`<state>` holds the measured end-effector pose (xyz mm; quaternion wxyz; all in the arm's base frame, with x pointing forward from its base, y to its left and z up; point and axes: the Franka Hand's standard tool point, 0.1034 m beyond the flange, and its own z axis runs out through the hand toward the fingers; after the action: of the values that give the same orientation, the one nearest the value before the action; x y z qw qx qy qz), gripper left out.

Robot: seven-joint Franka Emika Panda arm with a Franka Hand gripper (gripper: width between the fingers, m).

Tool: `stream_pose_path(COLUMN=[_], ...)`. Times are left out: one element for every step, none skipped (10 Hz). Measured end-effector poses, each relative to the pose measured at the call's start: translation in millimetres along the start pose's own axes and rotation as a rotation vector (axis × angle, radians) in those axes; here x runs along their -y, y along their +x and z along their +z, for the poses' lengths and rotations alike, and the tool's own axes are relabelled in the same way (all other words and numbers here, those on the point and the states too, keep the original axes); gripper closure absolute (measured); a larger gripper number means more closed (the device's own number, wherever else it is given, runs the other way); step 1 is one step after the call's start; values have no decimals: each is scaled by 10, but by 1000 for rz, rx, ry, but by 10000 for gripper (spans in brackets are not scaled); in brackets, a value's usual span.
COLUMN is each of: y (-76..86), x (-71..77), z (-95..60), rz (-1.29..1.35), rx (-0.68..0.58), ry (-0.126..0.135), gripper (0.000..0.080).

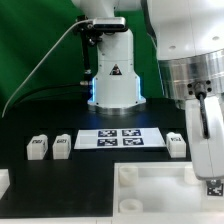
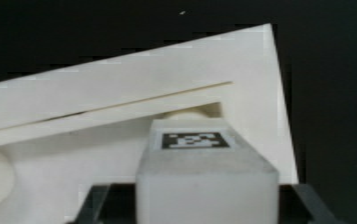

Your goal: Assemble one leg

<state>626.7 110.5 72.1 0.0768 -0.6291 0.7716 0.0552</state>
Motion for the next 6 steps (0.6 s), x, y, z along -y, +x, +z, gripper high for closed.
stream_pose_path(y=[1,-1,-11,-22,-42,-23], x=[-1,13,-1,-30,-49,-42], z=[3,11,51,77,79,82], rz=[-2,-94,-263,-428,-551,-661], rx=[0,-5,-15,-23,-26,-30], ry=[0,17,49,64,63,61], gripper=[386,386,252,171,156,156])
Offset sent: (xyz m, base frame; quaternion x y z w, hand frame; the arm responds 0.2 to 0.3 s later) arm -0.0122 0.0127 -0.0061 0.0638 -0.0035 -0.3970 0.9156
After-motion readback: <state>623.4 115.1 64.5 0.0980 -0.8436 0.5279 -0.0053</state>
